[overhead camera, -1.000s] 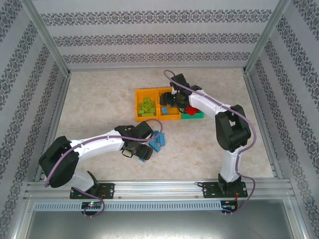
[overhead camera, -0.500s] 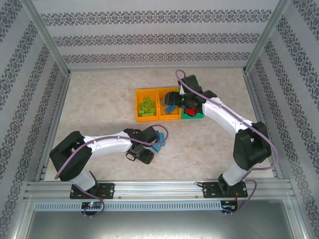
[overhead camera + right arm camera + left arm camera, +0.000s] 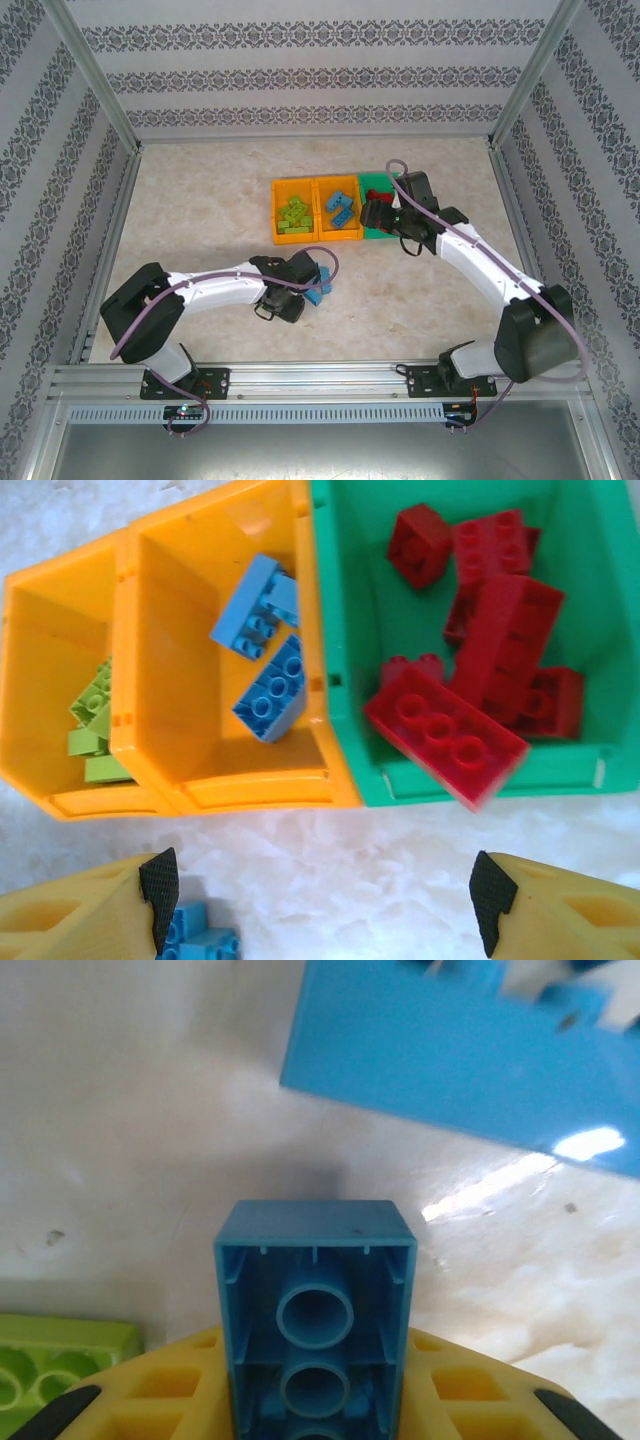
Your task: Sort the legos into containers by color
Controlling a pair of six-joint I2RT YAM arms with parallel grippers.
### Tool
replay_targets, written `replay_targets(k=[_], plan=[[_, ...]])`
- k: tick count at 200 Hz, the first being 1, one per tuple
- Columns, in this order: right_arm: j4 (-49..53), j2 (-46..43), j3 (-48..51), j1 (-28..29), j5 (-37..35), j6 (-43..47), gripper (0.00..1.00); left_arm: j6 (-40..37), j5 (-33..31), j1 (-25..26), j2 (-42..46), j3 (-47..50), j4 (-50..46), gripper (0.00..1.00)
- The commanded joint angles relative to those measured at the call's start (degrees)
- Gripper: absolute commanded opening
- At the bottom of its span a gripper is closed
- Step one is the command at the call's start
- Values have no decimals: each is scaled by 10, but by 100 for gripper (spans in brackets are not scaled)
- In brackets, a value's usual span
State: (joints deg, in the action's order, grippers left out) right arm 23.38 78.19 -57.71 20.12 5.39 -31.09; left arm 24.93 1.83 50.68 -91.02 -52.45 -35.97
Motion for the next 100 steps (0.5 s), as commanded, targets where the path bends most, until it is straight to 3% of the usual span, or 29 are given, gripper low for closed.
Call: replay_targets(k=[1,23,41,100], plan=[[2,-44,39,-1,-17,15,80,13,-42,9,40,-43,-31,31],[-14,-93,98,4,-9,16,80,1,-100,2,52,-90,-45,31],[-29,-132,145,15,-11,12,80,-20,-106,-20,44,-140,-32,31],[-54,-191,250,82,-42,-39,79,-48,18,-99,-113,-383,-14,29]])
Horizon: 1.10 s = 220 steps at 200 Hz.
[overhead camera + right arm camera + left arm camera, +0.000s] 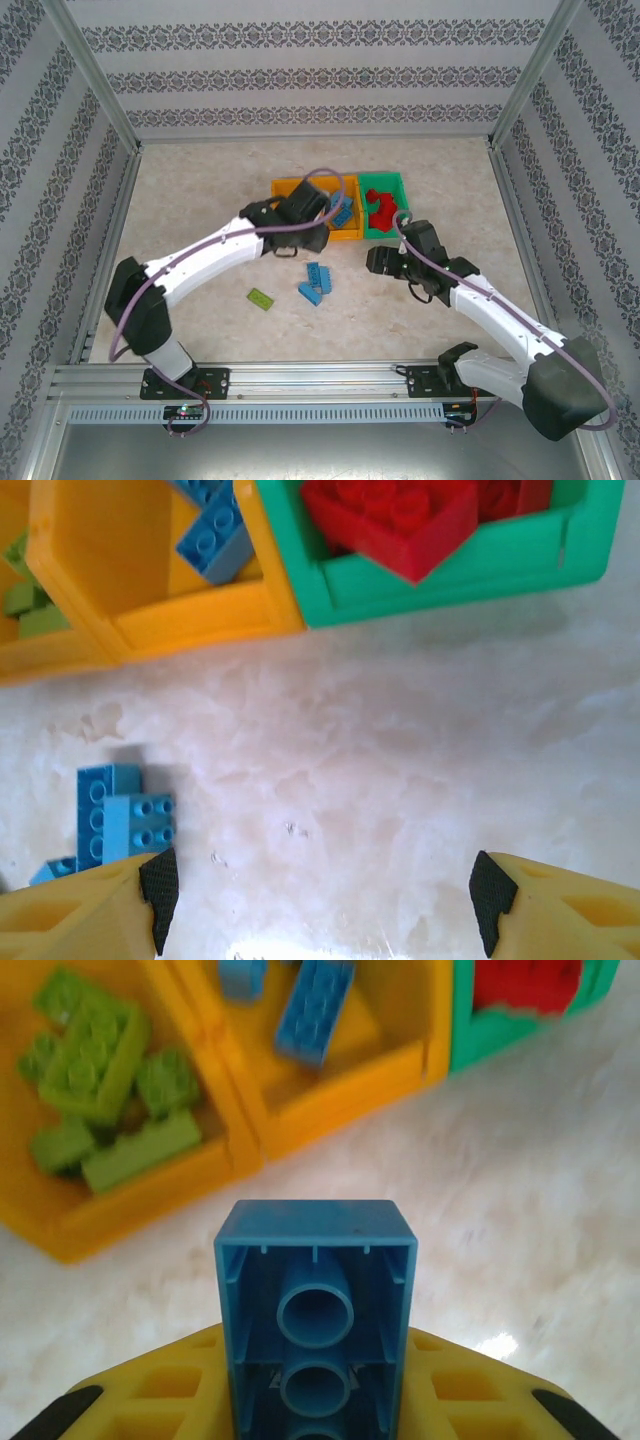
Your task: Sort the legos into containers by color
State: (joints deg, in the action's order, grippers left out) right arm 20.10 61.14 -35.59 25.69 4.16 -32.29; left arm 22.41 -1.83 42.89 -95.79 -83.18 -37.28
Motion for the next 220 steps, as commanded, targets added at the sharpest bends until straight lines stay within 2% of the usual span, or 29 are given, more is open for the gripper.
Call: replay_targets(k=[1,32,58,93,110,129,139,162,188,209,220], plan=[[-21,-22,29,27,-31,-27,79,-23,56,-22,-69,-80,-2,29],[-42,-55,68,50,-50,-58,79,5,93,-55,-172,-188,-28,28],[-39,-85,85,58,-66,-76,79,55,91,-77,-237,-259,-59,27],[-44,-103,102,59,-61,-81,80,62,102,-87,-276,-302,-42,39],[-43,-95,101,60,-53,-76,80,58,107,-88,-296,-331,-51,55],[-43,-81,92,62,-43,-67,80,60,118,-88,-298,-336,-48,66],[-43,-74,86,64,-42,-64,80,71,112,-88,-288,-329,-46,73],[-47,-66,80,67,-44,-63,80,106,63,-88,-236,-275,-39,80],[-50,-58,79,72,-43,-60,80,119,9,-88,-132,-151,-8,90],[-58,-43,75,83,-43,-60,80,135,-55,-88,-40,-47,-26,100],[-66,-32,72,91,-46,-59,81,153,-79,-90,7,7,-47,100]])
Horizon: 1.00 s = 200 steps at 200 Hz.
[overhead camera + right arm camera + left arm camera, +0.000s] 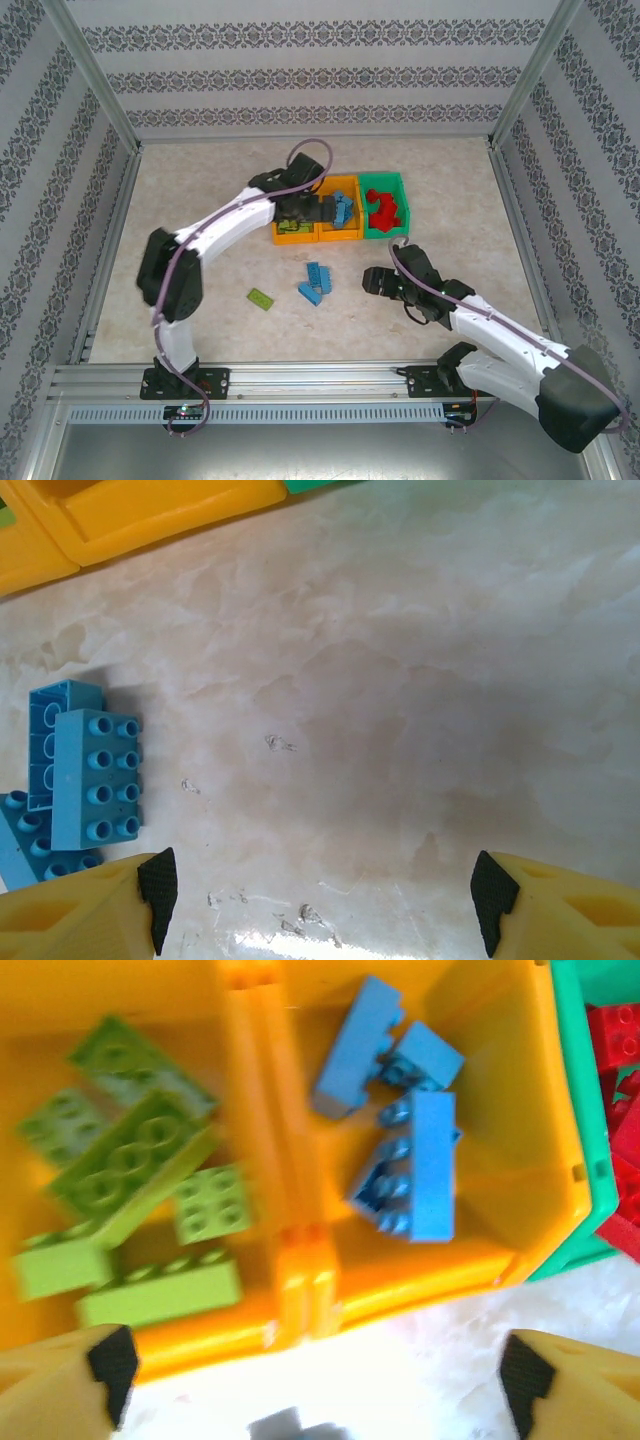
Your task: Sort the legos into containers by color
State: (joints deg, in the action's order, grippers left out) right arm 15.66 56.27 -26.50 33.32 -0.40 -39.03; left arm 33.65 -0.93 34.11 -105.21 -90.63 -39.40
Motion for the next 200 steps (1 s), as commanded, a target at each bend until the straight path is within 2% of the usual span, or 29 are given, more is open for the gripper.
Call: replay_targets(k=[1,27,44,74,98,114,158,200], plan=[[-22,18,-20,16,0,8,81,42,-89,-3,106,87,-28,100],[-43,58,-36,31,-4,9,81,110,-75,-15,204,217,-69,99],[-57,85,-48,37,0,13,81,174,-37,-29,256,307,-75,99],[-67,123,-68,45,4,17,81,287,35,-40,337,442,-9,99],[-74,144,-77,51,4,15,81,353,39,-40,379,497,36,100],[-82,157,-79,54,5,12,81,360,34,-39,381,502,46,100],[-91,198,-101,71,0,18,81,359,80,-40,311,485,69,99],[-95,221,-115,88,-17,19,81,376,114,-40,264,495,110,90]])
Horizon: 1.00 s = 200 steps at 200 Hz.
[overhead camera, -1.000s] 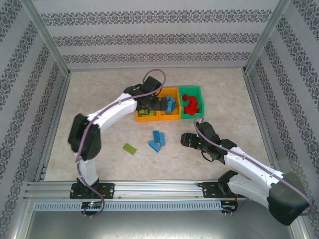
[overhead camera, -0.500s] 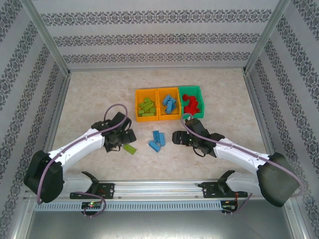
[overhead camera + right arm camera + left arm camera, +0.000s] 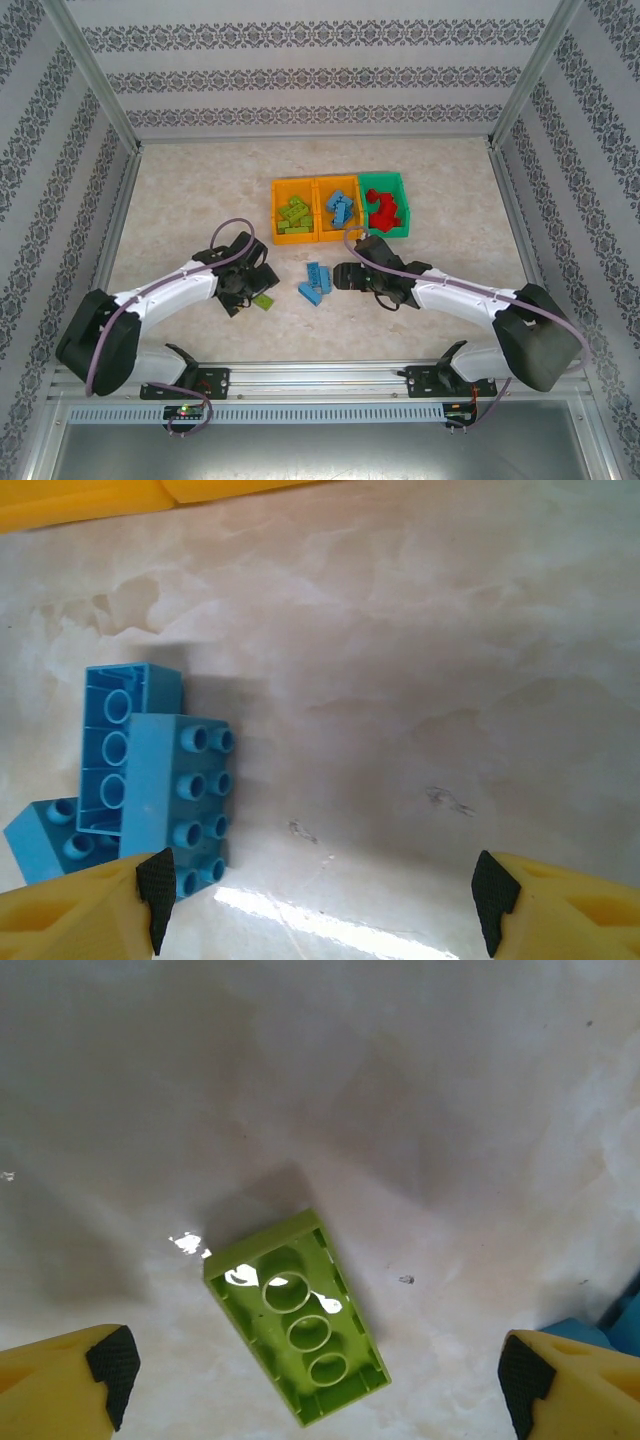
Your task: Sort the legos into containers by color
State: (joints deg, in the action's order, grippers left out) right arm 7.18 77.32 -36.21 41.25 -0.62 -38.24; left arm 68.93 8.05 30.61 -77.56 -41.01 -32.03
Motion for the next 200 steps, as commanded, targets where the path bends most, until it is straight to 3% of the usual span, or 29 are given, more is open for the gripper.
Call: replay_targets(k=[1,87,107,154,200], plan=[[-10,12,-18,8,-15,11,81,24,24,-5,-12,-1,36,90],[-8,30,-21,11,-24,18,82,0,28,-4,-77,11,42,60],[-9,32,-19,10,-27,17,82,-7,23,-4,-85,9,37,58],[-6,37,-19,11,-25,16,83,-25,10,-5,-95,-6,36,38],[4,37,-21,11,-26,19,82,-54,-23,-5,-67,-44,4,33]])
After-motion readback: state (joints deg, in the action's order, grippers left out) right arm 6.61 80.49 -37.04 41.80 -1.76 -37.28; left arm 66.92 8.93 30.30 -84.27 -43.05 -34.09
